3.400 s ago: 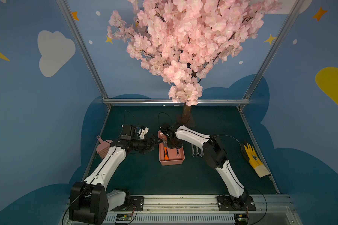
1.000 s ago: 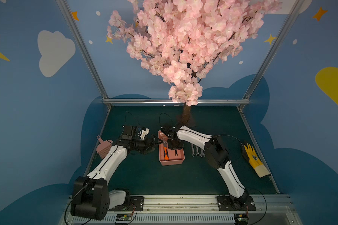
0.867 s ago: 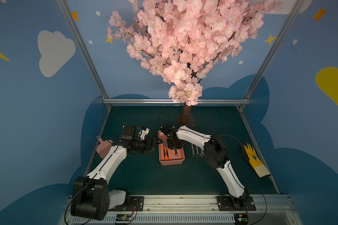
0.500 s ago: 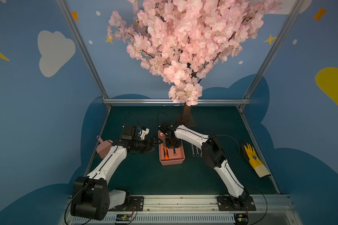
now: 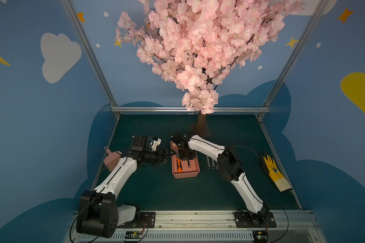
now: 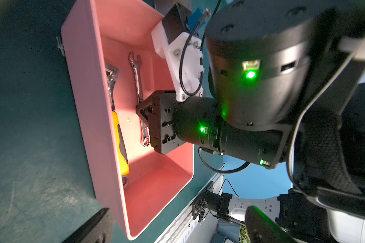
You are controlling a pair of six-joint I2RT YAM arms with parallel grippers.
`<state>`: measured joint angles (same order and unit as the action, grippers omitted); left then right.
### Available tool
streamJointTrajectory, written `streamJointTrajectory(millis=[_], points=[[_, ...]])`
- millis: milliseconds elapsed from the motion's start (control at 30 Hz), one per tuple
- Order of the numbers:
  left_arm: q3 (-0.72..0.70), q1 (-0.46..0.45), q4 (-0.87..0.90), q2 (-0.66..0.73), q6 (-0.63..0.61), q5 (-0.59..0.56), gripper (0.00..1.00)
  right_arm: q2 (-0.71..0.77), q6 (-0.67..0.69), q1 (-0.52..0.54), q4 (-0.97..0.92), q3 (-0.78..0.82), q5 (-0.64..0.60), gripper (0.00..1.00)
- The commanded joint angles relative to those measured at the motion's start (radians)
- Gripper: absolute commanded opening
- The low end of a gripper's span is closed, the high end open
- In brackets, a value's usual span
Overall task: Take out the wrench from the storage box
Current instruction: Pick up the wrench from the storage box, then place the wrench at the center of the board.
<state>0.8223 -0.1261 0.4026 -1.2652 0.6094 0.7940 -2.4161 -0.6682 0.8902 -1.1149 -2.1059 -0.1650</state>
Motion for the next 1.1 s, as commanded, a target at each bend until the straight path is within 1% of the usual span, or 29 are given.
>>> streamJointTrajectory(millis=[0, 433, 533, 633, 700, 833, 933, 1067], points=[[0.02, 0.003, 0.005, 0.001, -0.013, 0.023, 1.0, 0.041, 0.019, -0.002, -0.032, -0.033, -0.039, 0.0], [0.054, 0.0, 0.053, 0.041, -0.013, 0.005, 1.0, 0.165, 0.039, 0.006, -0.103, -0.081, -0.038, 0.0], [0.066, -0.017, 0.047, 0.046, 0.002, -0.002, 1.0, 0.195, 0.041, 0.006, -0.144, -0.092, -0.049, 0.0], [0.074, -0.046, 0.017, 0.043, 0.032, -0.013, 1.0, 0.23, 0.044, -0.007, -0.164, -0.069, -0.038, 0.0], [0.08, -0.07, -0.007, 0.033, 0.052, -0.025, 1.0, 0.264, 0.05, -0.021, -0.163, -0.028, -0.042, 0.0], [0.108, -0.149, -0.058, -0.008, 0.089, -0.051, 1.0, 0.348, 0.079, -0.059, -0.145, 0.079, -0.056, 0.0], [0.131, -0.184, -0.072, -0.038, 0.098, -0.064, 1.0, 0.437, 0.113, -0.117, -0.094, 0.222, -0.066, 0.0], [0.153, -0.196, -0.058, -0.052, 0.089, -0.074, 1.0, 0.567, 0.19, -0.209, -0.001, 0.415, -0.067, 0.0]])
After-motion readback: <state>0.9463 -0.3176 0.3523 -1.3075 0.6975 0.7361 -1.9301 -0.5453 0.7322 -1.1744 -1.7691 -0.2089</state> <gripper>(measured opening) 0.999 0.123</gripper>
